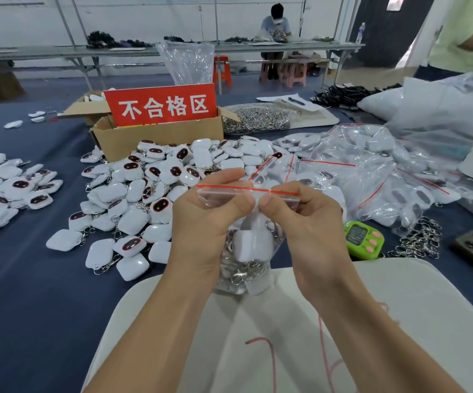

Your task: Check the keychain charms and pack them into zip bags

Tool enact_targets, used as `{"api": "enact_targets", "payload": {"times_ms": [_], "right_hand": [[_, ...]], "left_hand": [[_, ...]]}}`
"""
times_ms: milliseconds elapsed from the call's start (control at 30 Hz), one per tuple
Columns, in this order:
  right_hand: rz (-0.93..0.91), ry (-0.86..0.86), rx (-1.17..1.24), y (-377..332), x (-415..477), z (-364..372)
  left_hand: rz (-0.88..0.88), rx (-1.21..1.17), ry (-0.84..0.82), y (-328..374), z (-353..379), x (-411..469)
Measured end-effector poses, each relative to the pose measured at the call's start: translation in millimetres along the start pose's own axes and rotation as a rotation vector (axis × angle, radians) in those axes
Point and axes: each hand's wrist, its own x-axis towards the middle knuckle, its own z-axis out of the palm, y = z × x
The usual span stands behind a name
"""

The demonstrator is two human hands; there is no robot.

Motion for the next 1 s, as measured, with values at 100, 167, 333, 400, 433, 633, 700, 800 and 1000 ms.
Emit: {"api": "enact_targets", "payload": {"times_ms": [100,167,333,400,433,633,700,800,1000], "right_hand": [[0.006,0.021,0.025,-1.7,-0.8,3.8],[0.002,0.031,0.023,-1.1,-1.5,4.5],[-0.019,0.019,0.005,1.7,-3.9,7.1],[0.008,0.023,0.037,0.7,-3.5,8.3],[0.018,0.031,0.044,0.0,-3.1,8.4],[0.046,0.033,0.014,-1.4,0.0,2.9],[0.058,0.006,0.015,-0.5,0.8,0.0],[0.131,-0.025,0.122,-1.3,2.3,-5.5],[0.191,0.009,0.249,-0.8,5.7,-7.5]], "left_hand": [[-0.014,0.009,0.028,-0.3,1.0,-2.1],[-0.014,0.005,0.025,0.0,1.1,-3.0],[0.025,0.018,0.058,-0.8,2.7,-3.1],[0.026,0.013,0.035,-2.5,2.8,-3.6],[0.026,0.011,0.017,-3.0,2.8,-4.1],[-0.007,-0.078,0.019,-1.0,1.3,-2.2],[-0.007,-0.102,0.049,-0.3,0.7,-1.2],[-0.046,-0.145,0.072,-1.1,0.9,-2.1],[-0.124,-0.232,0.104,0.5,-5.4,2.8]]}}
